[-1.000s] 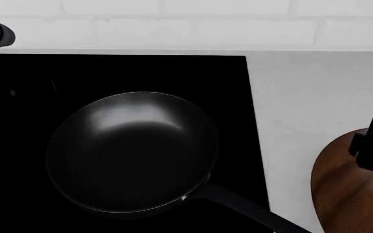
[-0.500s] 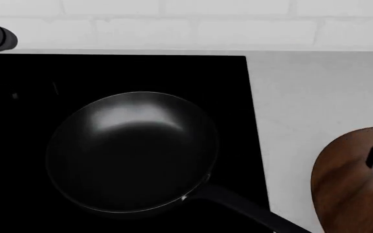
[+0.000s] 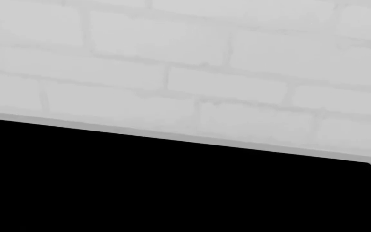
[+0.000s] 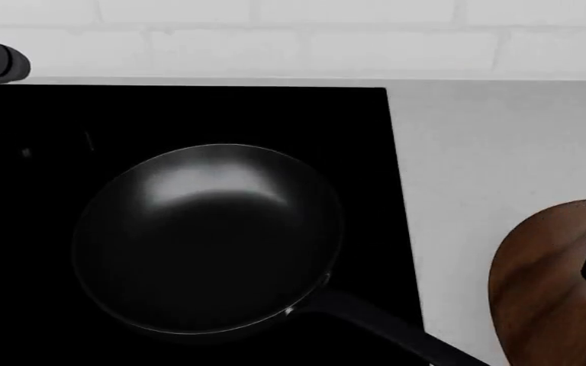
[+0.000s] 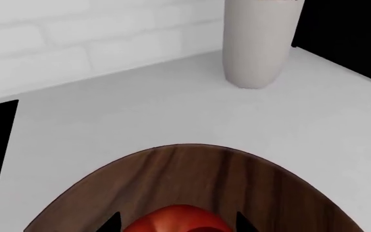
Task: Pick the tomato from the pan and place it in the bowl.
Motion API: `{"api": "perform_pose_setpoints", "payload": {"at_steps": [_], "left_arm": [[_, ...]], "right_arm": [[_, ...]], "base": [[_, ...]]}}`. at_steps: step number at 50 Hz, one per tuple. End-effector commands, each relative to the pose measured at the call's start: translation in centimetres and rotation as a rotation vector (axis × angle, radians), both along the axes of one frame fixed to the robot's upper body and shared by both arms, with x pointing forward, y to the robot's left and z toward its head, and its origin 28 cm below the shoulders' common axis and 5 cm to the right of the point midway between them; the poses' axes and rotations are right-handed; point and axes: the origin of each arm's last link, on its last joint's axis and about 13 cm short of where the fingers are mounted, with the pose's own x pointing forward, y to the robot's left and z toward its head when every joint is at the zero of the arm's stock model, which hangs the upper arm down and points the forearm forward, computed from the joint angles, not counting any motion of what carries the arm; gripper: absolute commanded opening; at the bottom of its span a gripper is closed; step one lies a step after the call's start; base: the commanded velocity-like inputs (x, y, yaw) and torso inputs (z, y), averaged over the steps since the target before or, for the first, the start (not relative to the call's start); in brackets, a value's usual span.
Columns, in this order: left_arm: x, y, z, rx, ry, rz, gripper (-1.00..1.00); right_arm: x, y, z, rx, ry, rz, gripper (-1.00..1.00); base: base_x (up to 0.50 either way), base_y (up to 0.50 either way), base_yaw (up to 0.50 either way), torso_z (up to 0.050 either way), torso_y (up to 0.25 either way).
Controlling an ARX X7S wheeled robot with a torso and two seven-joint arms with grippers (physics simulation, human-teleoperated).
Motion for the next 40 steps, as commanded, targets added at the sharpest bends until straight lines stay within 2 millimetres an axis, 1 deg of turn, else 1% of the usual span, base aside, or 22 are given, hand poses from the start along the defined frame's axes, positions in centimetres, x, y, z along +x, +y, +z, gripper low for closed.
{"api": "perform_pose_setpoints", "payload": {"at_steps": [1, 11, 24, 40], "left_arm": [[-0.1, -0.4, 0.2, -0.01, -0.015, -0.032, 1.0], [0.1, -0.3, 0.1, -0.015, -0.012, -0.029, 1.0], [0.0, -0.1, -0.1, -0.018, -0.01, -0.027, 1.0], [0.3, -0.2, -0.6, -0.02, 0.0, -0.029, 1.0]], "right_arm": [[0.0, 0.0, -1.0, 0.013, -0.019, 0.021, -1.0], [0.5, 0.0, -1.8, 0.027, -0.006, 0.024, -1.0], [0.5, -0.1, -2.5, 0.037, 0.007, 0.024, -1.0], [0.9, -0.2, -3.5, 0.05, 0.023, 0.022, -1.0]], "base": [[0.0, 0.0, 0.0, 0.0, 0.0], [0.0, 0.0, 0.0, 0.0, 0.0], [0.0, 0.0, 0.0, 0.0, 0.0], [0.0, 0.0, 0.0, 0.0, 0.0]]}}
